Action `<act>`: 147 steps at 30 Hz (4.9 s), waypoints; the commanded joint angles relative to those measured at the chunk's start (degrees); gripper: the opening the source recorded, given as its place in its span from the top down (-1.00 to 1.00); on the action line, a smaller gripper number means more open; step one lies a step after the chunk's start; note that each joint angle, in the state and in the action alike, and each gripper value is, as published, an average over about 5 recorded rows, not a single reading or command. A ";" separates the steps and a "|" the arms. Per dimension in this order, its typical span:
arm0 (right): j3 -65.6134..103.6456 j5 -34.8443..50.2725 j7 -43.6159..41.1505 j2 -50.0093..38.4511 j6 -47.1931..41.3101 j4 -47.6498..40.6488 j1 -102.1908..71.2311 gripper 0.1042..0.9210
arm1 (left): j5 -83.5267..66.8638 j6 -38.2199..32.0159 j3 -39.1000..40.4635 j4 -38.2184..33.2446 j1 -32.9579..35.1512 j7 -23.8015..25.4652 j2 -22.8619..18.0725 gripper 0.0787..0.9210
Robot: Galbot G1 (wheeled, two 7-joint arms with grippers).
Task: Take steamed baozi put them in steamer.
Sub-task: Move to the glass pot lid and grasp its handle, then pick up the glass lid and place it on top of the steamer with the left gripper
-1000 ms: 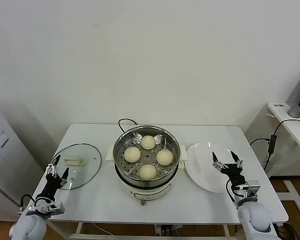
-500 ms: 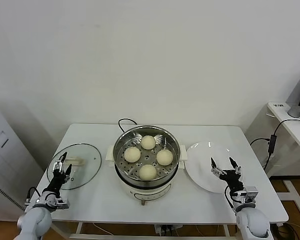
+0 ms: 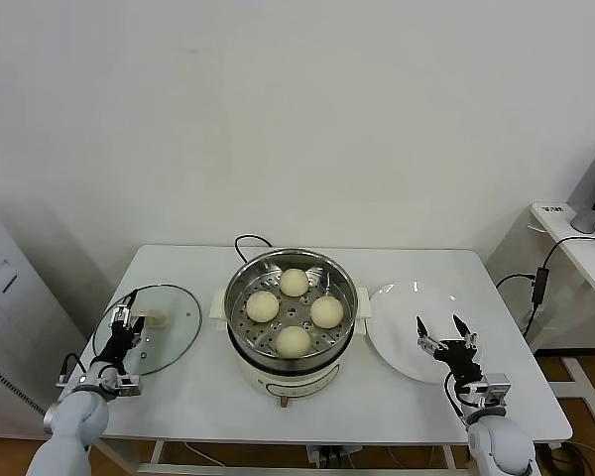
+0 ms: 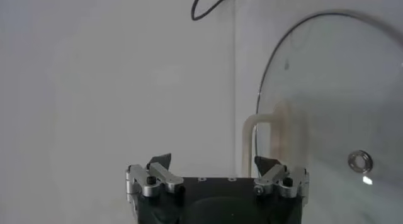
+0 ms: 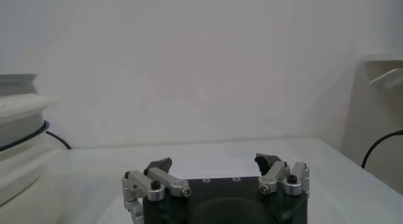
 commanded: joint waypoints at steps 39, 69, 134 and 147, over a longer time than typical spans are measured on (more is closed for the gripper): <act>1.45 1.75 -0.04 -0.91 -1.23 3.33 -0.71 -0.76 | -14.84 10.39 1.06 -25.18 4.93 9.48 9.58 0.94; 3.18 2.12 -0.78 -3.33 -1.23 2.57 0.01 -0.76 | 0.05 48.26 35.65 -50.11 -0.34 26.84 5.90 0.94; 4.55 2.10 -1.88 -2.78 -0.74 0.58 -1.30 -0.76 | 16.71 48.76 43.10 -33.74 -2.36 28.54 -15.40 0.94; 4.57 1.82 -1.95 -2.38 -0.70 0.05 -1.13 -0.76 | 15.68 48.44 42.97 -34.02 -1.56 28.16 -14.98 0.94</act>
